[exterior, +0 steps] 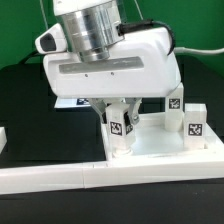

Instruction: Assemble square table

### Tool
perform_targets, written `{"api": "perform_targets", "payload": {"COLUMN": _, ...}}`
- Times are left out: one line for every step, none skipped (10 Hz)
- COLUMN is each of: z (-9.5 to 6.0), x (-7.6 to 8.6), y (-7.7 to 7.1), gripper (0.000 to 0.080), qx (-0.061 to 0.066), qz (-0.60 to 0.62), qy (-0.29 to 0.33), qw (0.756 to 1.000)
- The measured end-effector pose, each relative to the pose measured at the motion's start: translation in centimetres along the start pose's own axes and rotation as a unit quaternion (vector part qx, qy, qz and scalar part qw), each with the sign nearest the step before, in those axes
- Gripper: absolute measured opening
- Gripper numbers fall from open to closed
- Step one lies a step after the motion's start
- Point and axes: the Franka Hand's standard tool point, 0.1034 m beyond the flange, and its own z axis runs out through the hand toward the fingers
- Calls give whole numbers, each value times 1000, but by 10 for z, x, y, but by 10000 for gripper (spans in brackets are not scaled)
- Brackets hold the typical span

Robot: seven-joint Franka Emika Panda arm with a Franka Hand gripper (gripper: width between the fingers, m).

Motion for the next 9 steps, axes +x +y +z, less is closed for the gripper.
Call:
{"api": "perform_targets", "payload": {"z": 1, "x": -1, "y": -1, "gripper": 299, "qx": 2, "qz": 92, "qy": 9, "qw": 996}}
{"api": "perform_targets", "payload": {"z": 2, "x": -2, "y": -1, "gripper": 300, "qx": 9, "qz": 177, "qy": 17, "qw": 984}}
{"api": "perform_targets", "payload": {"z": 1, "x": 0, "y": 2, "gripper": 300, "qx": 16, "qz": 209, "qy": 20, "qw": 978}}
{"api": "perform_targets", "payload": {"z": 1, "x": 1, "y": 3, "gripper": 300, "qx": 18, "qz": 214, "qy": 19, "qw": 976}}
{"api": "perform_targets", "payload": {"z": 2, "x": 0, "y": 2, "gripper": 300, "qx": 17, "qz": 209, "qy": 19, "qw": 978}}
{"api": "perform_targets", "payload": {"z": 2, "x": -2, "y": 2, "gripper": 380, "qx": 13, "qz": 159, "qy": 20, "qw": 987}}
{"api": "perform_targets", "payload": {"z": 3, "x": -5, "y": 0, "gripper": 520, "qx": 9, "qz": 76, "qy": 21, "qw": 997}}
{"api": "perform_targets", "payload": {"z": 3, "x": -6, "y": -1, "gripper": 609, "qx": 3, "qz": -35, "qy": 24, "qw": 999}}
{"api": "perform_targets", "payload": {"z": 1, "x": -9, "y": -1, "gripper": 609, "qx": 2, "qz": -67, "qy": 24, "qw": 997}}
